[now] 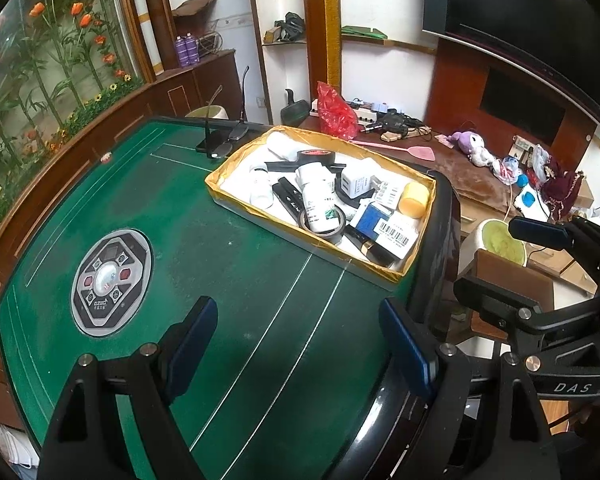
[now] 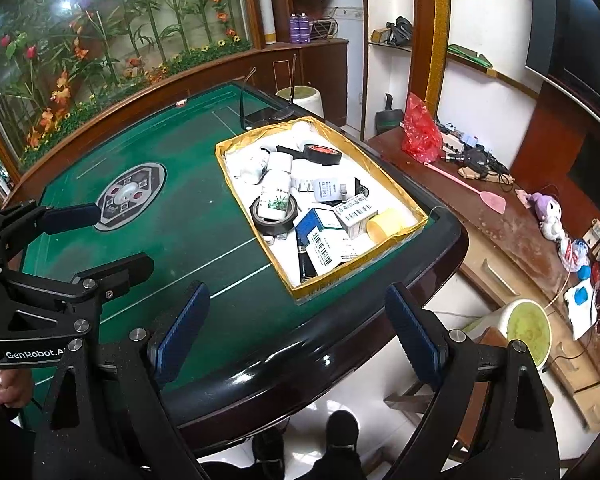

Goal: Organize rigid objects

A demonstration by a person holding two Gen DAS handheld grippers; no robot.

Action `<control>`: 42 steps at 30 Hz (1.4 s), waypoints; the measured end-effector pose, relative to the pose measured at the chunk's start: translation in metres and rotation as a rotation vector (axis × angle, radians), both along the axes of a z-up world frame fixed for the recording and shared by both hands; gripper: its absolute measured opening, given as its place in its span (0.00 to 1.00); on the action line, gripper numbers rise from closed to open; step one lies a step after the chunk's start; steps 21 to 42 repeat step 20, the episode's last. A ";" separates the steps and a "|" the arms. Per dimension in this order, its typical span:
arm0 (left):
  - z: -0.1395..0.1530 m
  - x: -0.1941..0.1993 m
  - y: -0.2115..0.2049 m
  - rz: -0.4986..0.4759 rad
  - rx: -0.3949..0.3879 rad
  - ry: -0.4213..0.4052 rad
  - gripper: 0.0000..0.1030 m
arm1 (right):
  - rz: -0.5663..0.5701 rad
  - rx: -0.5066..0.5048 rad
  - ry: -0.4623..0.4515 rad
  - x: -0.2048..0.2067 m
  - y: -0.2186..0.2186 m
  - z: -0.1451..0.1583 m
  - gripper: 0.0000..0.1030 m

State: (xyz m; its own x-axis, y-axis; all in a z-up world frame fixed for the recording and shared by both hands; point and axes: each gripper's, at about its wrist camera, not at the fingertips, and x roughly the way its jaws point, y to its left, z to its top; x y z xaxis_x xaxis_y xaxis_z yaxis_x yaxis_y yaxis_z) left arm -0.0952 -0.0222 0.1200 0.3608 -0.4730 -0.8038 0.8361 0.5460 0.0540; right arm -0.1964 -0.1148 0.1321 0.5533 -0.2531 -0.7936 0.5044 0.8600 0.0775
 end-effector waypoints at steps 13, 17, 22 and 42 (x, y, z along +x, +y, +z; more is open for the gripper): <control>0.003 -0.012 -0.007 -0.024 -0.031 0.002 0.81 | -0.030 0.015 -0.024 -0.014 -0.008 0.000 0.87; 0.002 -0.014 -0.010 -0.030 -0.028 0.001 0.81 | -0.038 0.013 -0.024 -0.017 -0.010 -0.001 0.87; 0.002 -0.016 -0.012 -0.034 -0.019 -0.002 0.81 | -0.046 0.012 -0.026 -0.021 -0.011 0.000 0.87; 0.002 -0.016 -0.012 -0.034 -0.019 -0.002 0.81 | -0.046 0.012 -0.026 -0.021 -0.011 0.000 0.87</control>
